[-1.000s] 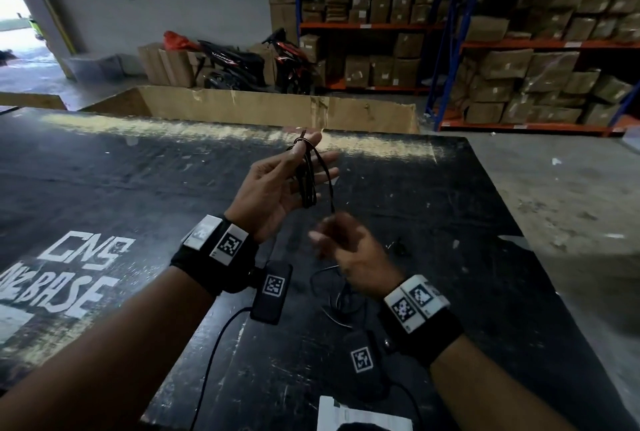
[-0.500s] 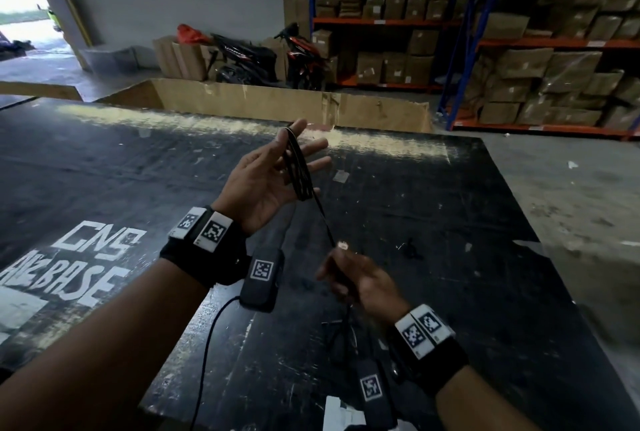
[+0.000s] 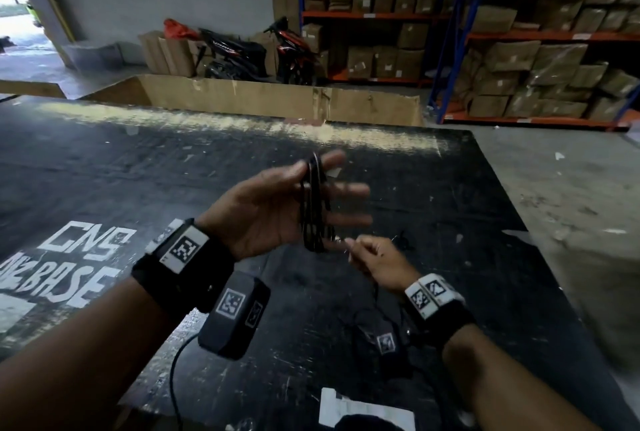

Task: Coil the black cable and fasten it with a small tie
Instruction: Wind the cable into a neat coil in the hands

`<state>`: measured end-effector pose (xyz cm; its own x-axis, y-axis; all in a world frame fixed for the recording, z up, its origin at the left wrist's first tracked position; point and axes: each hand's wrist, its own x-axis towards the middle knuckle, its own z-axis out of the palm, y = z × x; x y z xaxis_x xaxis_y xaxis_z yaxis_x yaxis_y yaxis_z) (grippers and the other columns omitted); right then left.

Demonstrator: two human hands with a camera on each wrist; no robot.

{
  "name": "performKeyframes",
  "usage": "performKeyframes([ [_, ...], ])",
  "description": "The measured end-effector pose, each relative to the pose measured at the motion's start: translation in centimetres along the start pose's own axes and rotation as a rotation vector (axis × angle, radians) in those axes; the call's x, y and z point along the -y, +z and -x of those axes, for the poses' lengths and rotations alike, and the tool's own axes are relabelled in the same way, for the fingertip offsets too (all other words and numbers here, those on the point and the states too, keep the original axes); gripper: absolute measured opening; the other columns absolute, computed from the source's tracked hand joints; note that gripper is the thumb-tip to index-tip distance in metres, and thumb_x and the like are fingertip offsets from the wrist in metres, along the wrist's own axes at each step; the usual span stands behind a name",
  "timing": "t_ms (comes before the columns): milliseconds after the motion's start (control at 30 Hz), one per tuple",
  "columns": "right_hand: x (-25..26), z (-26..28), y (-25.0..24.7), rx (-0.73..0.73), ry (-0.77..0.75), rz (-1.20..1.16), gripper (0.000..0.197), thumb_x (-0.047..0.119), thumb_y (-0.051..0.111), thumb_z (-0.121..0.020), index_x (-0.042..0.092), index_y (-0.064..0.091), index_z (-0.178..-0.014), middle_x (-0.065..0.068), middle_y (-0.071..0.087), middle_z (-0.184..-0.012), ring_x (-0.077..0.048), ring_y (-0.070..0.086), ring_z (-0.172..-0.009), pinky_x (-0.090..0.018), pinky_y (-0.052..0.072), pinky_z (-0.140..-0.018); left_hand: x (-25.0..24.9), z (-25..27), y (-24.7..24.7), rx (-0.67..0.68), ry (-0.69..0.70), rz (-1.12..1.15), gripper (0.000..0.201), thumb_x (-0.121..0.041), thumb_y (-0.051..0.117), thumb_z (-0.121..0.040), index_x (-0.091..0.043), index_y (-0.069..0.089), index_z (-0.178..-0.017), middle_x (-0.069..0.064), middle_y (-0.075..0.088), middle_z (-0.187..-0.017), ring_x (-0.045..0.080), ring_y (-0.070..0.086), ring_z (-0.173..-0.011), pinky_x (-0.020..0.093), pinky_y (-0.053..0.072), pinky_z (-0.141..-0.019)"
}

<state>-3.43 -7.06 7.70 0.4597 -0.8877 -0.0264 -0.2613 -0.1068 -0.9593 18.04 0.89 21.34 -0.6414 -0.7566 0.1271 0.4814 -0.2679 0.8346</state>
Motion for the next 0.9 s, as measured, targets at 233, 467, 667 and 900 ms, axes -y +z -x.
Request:
performKeyframes([
  [233,8.0,0.2,-4.6,-0.092,-0.185,0.263,0.029,0.033,0.072,-0.089,0.020,0.068,-0.064,0.003,0.061,-0.059,-0.007,0.050,-0.055,-0.026,0.040,-0.058,5.8,1.2,-0.1,-0.208,-0.307,-0.327,0.051,-0.021,0.055,-0.101,0.010,0.052,-0.141,0.016,0.064,-0.143,0.045,0.062,-0.128,0.053,0.050,-0.101],
  [467,12.0,4.6,-3.6,-0.028,-0.293,0.275,0.031,0.033,0.070,-0.091,0.012,0.072,-0.069,-0.004,0.064,-0.055,-0.007,0.049,-0.049,-0.031,0.041,-0.053,6.6,1.0,-0.5,-0.380,-0.257,-0.392,0.046,-0.029,0.051,-0.103,-0.007,0.058,-0.142,0.012,0.064,-0.143,0.040,0.061,-0.132,0.070,0.034,-0.111],
  [667,10.3,7.2,-1.8,0.130,-0.207,0.009,0.033,0.014,0.042,-0.106,-0.006,0.065,-0.093,0.002,0.052,-0.051,-0.006,0.042,-0.044,-0.016,0.036,-0.050,6.0,0.4,-1.0,-0.492,-0.035,-0.215,0.038,-0.024,0.051,-0.102,-0.013,0.068,-0.134,0.010,0.064,-0.143,0.036,0.068,-0.121,0.073,0.038,-0.107],
  [900,6.0,8.0,1.0,0.229,-0.048,-0.267,0.038,0.030,0.042,-0.103,0.003,0.068,-0.099,-0.006,0.056,-0.057,-0.009,0.048,-0.047,-0.019,0.035,-0.049,3.9,-1.2,-0.6,-0.425,0.129,-0.098,0.043,-0.031,0.045,-0.101,-0.027,0.060,-0.142,0.019,0.056,-0.151,0.043,0.053,-0.138,0.073,0.033,-0.112],
])
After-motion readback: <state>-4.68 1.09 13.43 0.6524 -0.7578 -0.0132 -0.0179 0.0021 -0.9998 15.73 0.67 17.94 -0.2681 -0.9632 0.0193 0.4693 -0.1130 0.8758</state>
